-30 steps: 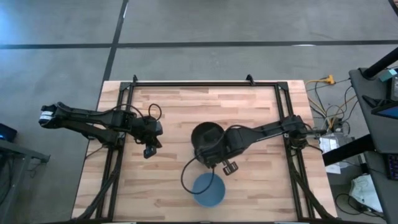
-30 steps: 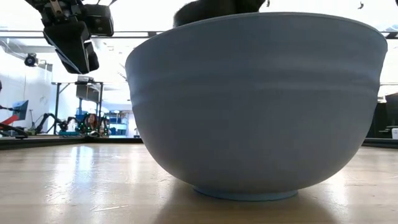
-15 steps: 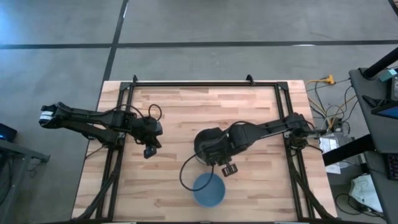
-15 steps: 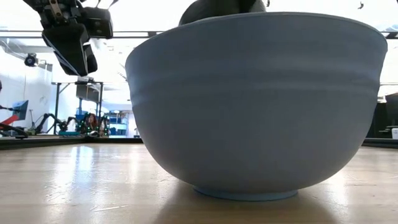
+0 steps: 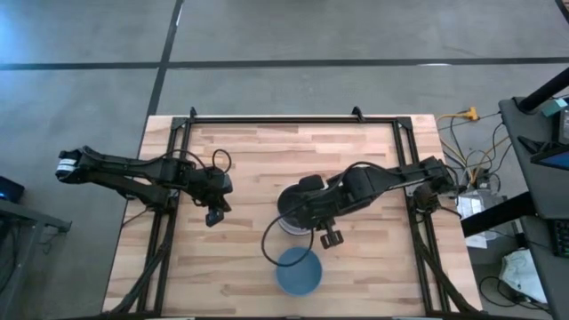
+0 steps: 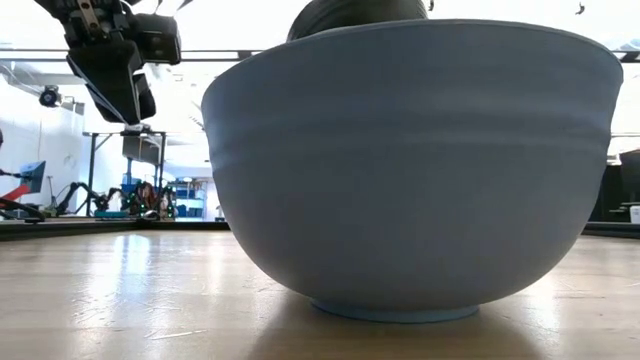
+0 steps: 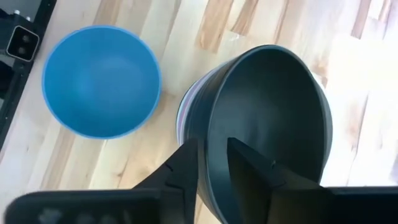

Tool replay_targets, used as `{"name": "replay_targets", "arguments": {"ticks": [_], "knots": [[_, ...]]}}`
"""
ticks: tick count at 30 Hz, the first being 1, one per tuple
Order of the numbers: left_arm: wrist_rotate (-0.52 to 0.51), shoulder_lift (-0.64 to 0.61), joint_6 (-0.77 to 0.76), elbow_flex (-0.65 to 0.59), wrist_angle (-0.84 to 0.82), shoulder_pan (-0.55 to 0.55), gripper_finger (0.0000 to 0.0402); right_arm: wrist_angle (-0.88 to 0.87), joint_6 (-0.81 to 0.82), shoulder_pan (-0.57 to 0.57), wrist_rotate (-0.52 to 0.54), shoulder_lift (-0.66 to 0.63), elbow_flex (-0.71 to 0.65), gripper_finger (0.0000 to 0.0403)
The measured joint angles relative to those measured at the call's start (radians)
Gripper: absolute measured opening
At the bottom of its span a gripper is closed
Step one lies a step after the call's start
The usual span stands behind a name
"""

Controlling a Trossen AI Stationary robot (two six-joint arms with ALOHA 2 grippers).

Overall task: Nest bowls inside each other
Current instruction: Stack the black bowl on top of the stacked white bowl

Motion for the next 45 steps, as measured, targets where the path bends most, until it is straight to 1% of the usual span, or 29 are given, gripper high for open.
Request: {"name": "replay_targets", "arguments": {"ticks": [4,7,9,16,21,29,36,42,45], "knots": [[0.0,0.0,0.0,-0.003,0.024,0.0,0.0,-0.003,0.0,0.0,0.0,0.01,-0.01,0.0049],[0.0,0.0,-0.001,-0.013,0.05,0.0,0.0,-0.005,-0.001,0.0,-0.027,0.035,-0.014,0.0022],[0.0,0.0,-0.003,-0.014,0.052,0.0,0.0,-0.005,-0.002,0.0,-0.038,0.054,-0.014,0.0013],[0.001,0.0,-0.022,-0.025,0.057,0.0,0.0,0.016,0.002,0.0,-0.033,0.071,-0.016,0.001],[0.001,0.002,-0.026,-0.027,0.056,0.001,0.0,0.074,0.063,0.0,-0.018,0.066,-0.016,0.0009],[0.001,0.002,-0.026,-0.027,0.057,0.001,0.0,0.089,0.116,0.002,0.003,0.061,-0.017,0.0009],[0.001,0.002,-0.026,-0.027,0.057,0.0,0.0,0.138,0.208,0.002,0.074,0.061,-0.028,0.0009],[0.005,0.002,-0.025,-0.027,0.056,0.0,0.0,0.178,0.234,0.012,0.088,0.061,-0.062,0.0009],[0.007,0.002,-0.025,-0.027,0.056,0.0,0.0,0.181,0.234,0.026,0.13,0.061,-0.081,0.0009]]}}
